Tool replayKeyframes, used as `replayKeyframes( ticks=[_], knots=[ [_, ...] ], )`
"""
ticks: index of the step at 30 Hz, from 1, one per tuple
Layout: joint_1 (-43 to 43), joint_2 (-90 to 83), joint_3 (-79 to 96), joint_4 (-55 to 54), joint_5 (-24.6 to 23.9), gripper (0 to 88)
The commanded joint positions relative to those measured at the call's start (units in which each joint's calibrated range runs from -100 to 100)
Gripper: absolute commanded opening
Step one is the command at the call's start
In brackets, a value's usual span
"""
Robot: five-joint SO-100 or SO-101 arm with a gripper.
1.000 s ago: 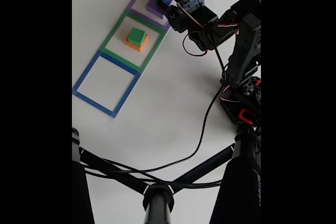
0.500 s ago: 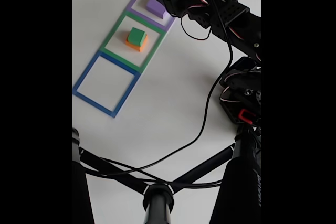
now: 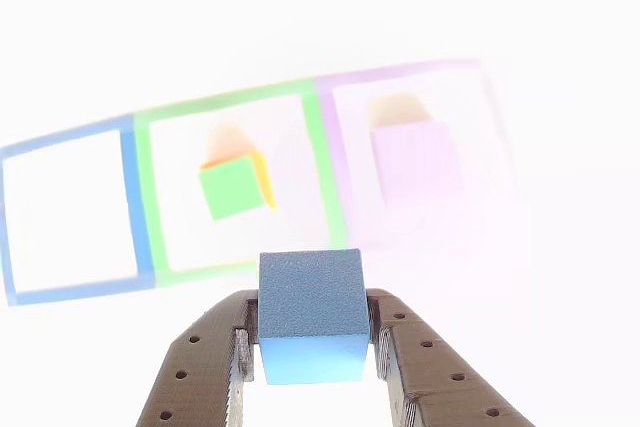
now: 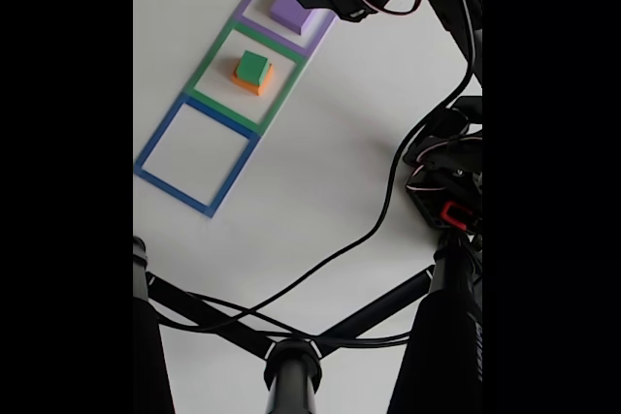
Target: Tower of hanoi
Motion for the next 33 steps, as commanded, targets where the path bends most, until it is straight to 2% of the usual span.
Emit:
replayKeyframes(
  ticks=[1, 7, 11, 25, 33],
  knots=[
    [-3.15, 0.0, -8.57, 6.4, 0.0, 0.1],
    [-5.06, 0.0, -7.75, 6.56, 0.0, 0.1],
    [-6.31, -1.86, 1.25, -0.16, 0.0, 0.1],
    [-7.27, -14.62, 53.7, -48.9, 0.0, 0.1],
    [-8.42, -13.57, 72.7, -77.57, 0.0, 0.1]
  ],
)
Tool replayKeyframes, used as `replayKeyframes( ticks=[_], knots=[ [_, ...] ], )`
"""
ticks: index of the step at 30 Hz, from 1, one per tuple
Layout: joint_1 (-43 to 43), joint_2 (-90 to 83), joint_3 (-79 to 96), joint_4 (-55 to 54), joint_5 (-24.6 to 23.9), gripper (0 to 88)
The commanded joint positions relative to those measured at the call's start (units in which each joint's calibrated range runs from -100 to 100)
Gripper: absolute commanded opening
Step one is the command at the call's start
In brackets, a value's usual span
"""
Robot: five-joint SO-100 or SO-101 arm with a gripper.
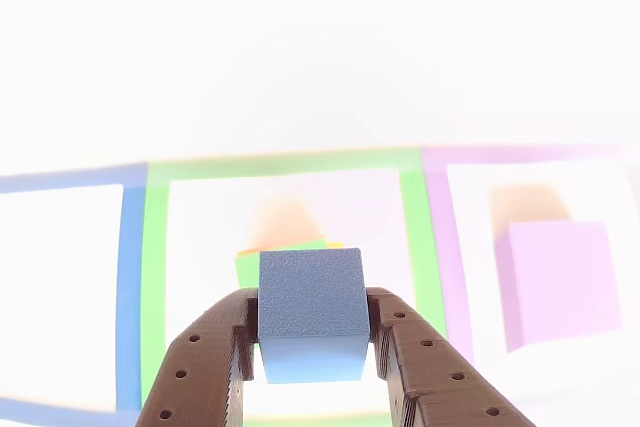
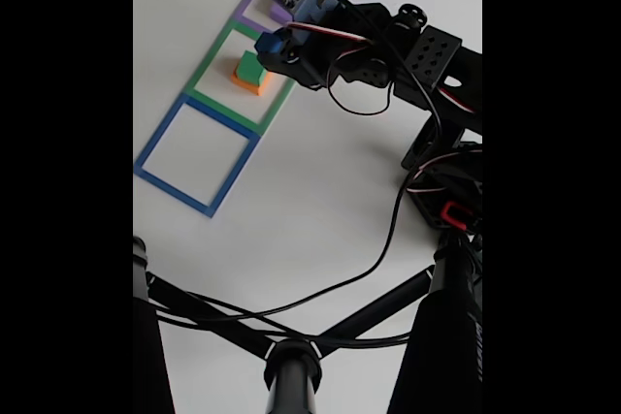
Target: Tower of hanoi
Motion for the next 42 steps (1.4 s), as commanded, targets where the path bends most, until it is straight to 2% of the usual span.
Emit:
replayKeyframes(
  ticks=[1, 7, 21, 42],
  knots=[
    [-1.67, -0.92, 5.82, -14.42, 0.39, 0.1],
    [-2.91, 2.72, 13.27, -28.84, 0.39, 0.1],
    [-2.34, 17.65, 17.27, -51.1, 0.39, 0.1],
    [-1.86, 29.85, 17.27, -63.73, 0.39, 0.1]
  ],
)
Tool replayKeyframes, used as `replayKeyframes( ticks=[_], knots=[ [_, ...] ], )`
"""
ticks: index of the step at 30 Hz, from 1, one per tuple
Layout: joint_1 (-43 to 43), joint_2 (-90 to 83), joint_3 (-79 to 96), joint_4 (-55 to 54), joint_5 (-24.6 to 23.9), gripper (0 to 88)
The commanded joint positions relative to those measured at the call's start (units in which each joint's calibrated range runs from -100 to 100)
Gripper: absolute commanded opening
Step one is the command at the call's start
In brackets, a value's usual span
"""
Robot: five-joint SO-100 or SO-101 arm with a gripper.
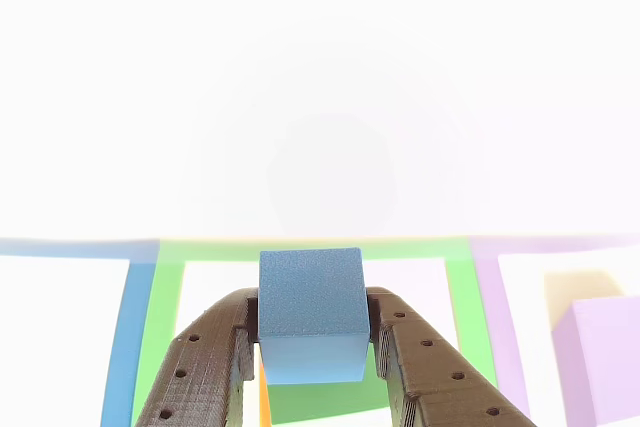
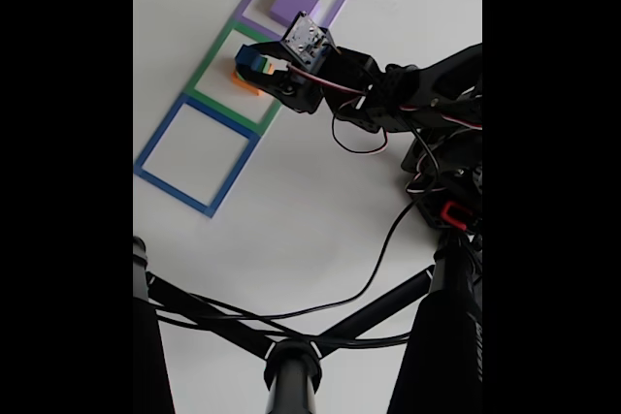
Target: Tower of hanoi
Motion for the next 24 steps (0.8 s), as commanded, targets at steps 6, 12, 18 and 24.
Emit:
replayKeyframes(
  ticks=[6, 12, 18, 24],
  knots=[
    [0.71, 2.73, -0.31, -4.93, 0.0, 0.1],
    [1.09, 3.86, -0.13, -6.06, 0.0, 1.0],
    [1.67, 4.42, 0.33, -6.06, 0.0, 11.3],
    [1.57, 4.42, 0.78, -6.87, 0.0, 16.7]
  ],
)
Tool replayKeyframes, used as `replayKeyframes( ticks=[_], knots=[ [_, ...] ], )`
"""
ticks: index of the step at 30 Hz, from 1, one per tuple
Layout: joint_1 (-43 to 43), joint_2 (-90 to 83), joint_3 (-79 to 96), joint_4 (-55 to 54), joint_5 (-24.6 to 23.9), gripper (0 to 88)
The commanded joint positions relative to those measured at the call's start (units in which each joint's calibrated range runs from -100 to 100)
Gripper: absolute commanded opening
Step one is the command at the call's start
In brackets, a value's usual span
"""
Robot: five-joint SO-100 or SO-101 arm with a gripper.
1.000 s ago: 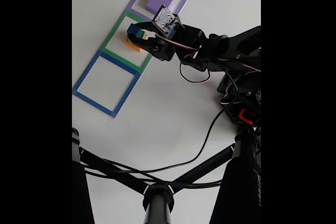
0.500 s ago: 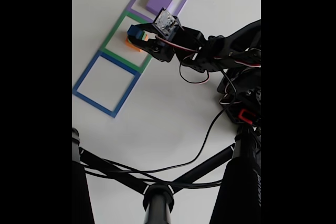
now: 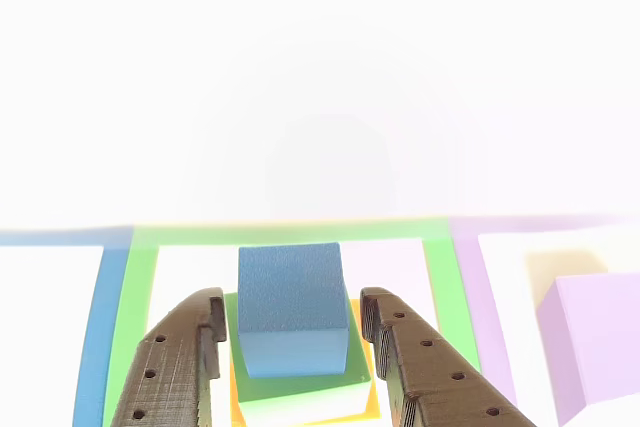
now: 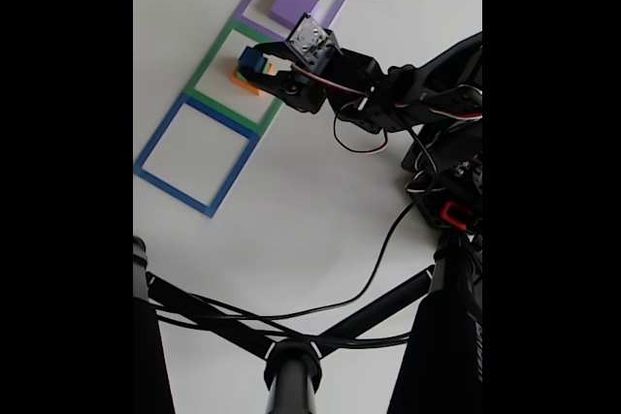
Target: Tower of hanoi
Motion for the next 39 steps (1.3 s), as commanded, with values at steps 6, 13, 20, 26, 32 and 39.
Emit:
replayKeyframes(
  ticks=[6, 13, 20, 26, 32, 39],
  knots=[
    [-0.27, -1.76, -0.81, -1.81, 0.0, 24.3],
    [-0.56, -11.37, -2.45, 7.58, 0.0, 20.8],
    [0.97, -28.81, -17.36, 46.44, 0.0, 9.3],
    [1.55, -31.72, -44.63, 83.85, 0.0, 0.1],
    [1.45, -24.05, -73.54, 112.68, 0.0, 0.0],
    [4.33, -20.58, -85.63, 124.18, 0.0, 0.0]
  ],
)
